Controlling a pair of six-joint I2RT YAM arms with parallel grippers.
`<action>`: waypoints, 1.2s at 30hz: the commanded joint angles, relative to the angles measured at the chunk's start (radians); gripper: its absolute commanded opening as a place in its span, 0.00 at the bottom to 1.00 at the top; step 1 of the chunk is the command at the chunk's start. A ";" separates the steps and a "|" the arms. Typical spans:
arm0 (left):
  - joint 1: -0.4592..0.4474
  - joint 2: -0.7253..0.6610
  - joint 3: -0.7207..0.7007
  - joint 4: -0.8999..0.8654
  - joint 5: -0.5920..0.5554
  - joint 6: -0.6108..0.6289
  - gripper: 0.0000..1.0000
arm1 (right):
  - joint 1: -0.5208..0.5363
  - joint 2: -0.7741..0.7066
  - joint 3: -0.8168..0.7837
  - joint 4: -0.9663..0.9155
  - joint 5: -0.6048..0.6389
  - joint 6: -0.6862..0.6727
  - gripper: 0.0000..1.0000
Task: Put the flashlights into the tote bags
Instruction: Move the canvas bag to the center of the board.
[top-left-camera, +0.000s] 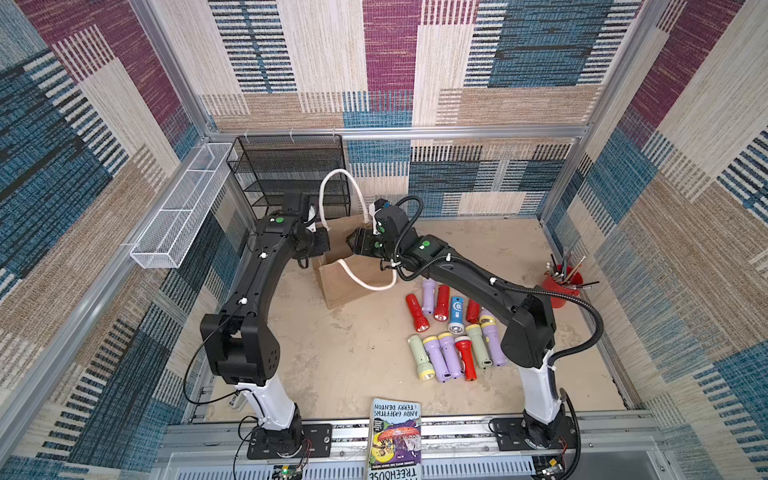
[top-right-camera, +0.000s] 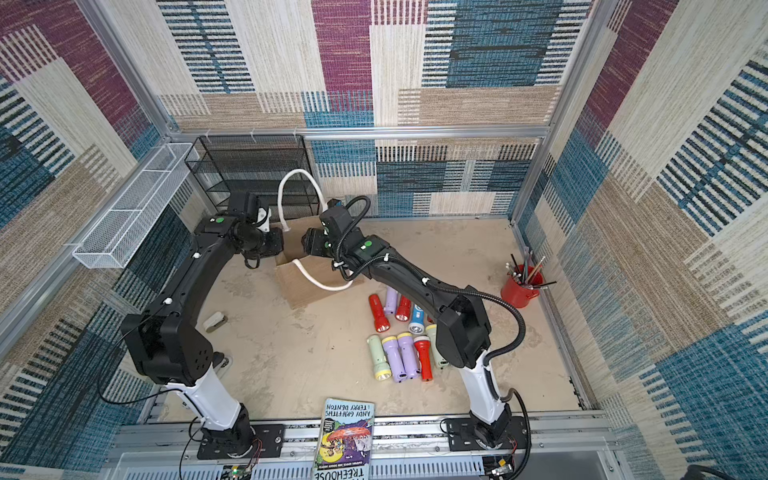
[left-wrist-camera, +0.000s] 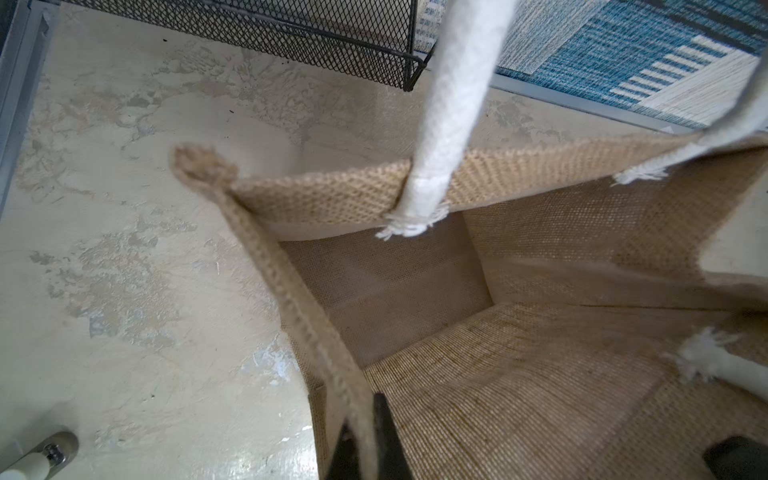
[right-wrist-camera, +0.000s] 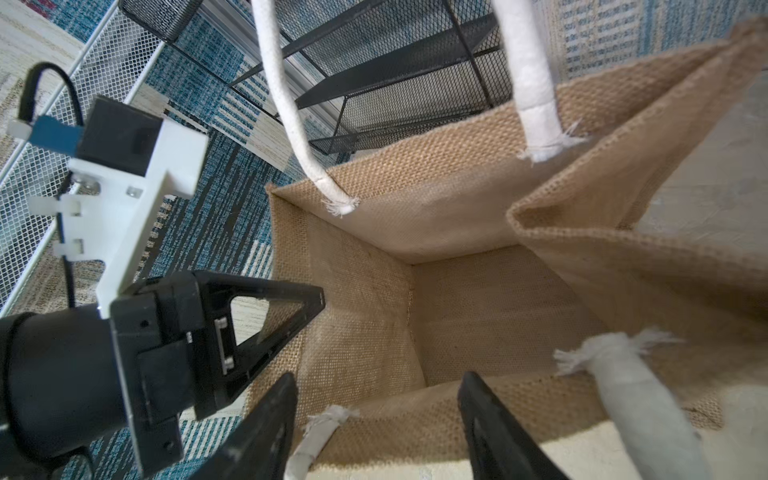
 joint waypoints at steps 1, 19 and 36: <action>0.000 -0.021 -0.024 -0.007 0.017 -0.058 0.00 | 0.002 -0.027 -0.001 -0.017 -0.022 -0.018 0.67; -0.069 -0.251 -0.299 0.140 -0.117 -0.288 0.00 | 0.021 -0.202 -0.258 0.039 -0.152 0.226 0.62; -0.152 -0.471 -0.475 0.141 -0.153 -0.345 0.00 | 0.020 -0.064 -0.193 -0.033 -0.139 0.166 0.20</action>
